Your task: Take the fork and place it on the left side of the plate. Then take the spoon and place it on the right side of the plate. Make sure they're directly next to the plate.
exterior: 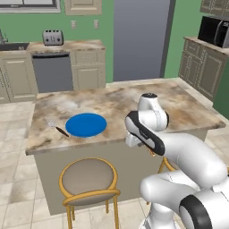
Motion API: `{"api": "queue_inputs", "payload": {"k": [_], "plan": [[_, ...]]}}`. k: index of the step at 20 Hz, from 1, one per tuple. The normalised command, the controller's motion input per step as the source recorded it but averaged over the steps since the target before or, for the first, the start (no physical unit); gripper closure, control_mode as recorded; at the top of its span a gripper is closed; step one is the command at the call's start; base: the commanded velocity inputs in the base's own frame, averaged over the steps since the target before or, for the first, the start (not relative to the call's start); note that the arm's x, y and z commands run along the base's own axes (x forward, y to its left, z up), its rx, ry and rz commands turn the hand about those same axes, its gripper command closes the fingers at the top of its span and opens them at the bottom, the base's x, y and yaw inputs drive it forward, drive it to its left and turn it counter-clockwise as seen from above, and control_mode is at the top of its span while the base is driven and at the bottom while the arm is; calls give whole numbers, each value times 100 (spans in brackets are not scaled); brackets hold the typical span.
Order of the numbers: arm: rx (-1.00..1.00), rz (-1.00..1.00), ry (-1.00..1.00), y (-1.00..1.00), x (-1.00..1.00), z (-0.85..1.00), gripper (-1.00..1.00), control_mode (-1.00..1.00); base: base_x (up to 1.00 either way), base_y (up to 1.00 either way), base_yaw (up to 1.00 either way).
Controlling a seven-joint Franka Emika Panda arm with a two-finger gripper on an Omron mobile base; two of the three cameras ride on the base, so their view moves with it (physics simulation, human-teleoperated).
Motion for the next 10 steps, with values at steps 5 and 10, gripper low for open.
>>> {"api": "queue_inputs", "payload": {"k": [5,10], "plan": [[0,0,-4,0,0,3,100,-100,-1,0,0],[0,-18,-19,2,36,26,100,-100,0,0,0]]}}
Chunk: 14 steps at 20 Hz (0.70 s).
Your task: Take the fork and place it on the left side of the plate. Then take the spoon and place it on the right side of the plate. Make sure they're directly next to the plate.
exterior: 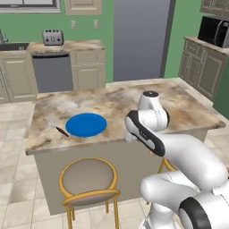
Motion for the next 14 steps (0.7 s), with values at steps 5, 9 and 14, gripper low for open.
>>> {"api": "queue_inputs", "payload": {"k": [5,9,14], "plan": [[0,-33,-11,15,83,28,100,-100,0,0,0],[1,-34,-2,0,88,7,100,-100,0,0,0],[4,-24,0,0,95,0,100,-100,0,0,0]]}}
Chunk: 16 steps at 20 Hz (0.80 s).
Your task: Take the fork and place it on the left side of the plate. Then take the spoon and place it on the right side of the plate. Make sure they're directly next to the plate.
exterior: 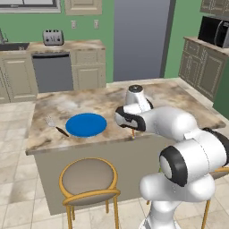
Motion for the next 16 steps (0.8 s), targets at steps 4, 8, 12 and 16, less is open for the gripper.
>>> {"api": "queue_inputs", "payload": {"k": [4,8,12,16], "plan": [[9,-13,0,-1,59,0,100,-100,0,0,0],[6,-4,0,0,57,-5,100,-100,0,0,0],[6,-4,0,1,52,-34,100,-100,0,0,0],[4,-4,0,1,74,-36,100,-100,0,0,0]]}}
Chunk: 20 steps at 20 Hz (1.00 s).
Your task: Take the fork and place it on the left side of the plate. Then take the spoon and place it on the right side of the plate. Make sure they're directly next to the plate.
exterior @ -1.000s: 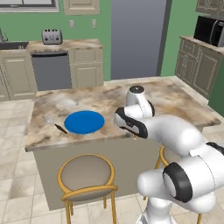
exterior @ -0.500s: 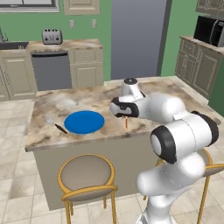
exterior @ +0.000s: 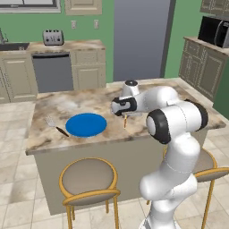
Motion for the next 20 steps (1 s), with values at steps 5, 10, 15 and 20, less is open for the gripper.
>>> {"api": "queue_inputs", "payload": {"k": [5,10,15,20], "plan": [[4,-7,0,19,74,-42,100,-100,0,0,0],[5,-3,0,15,26,-33,100,-100,0,0,0],[4,-3,0,1,15,-31,100,-100,0,0,0],[5,-2,0,1,29,-33,100,-100,0,0,0]]}}
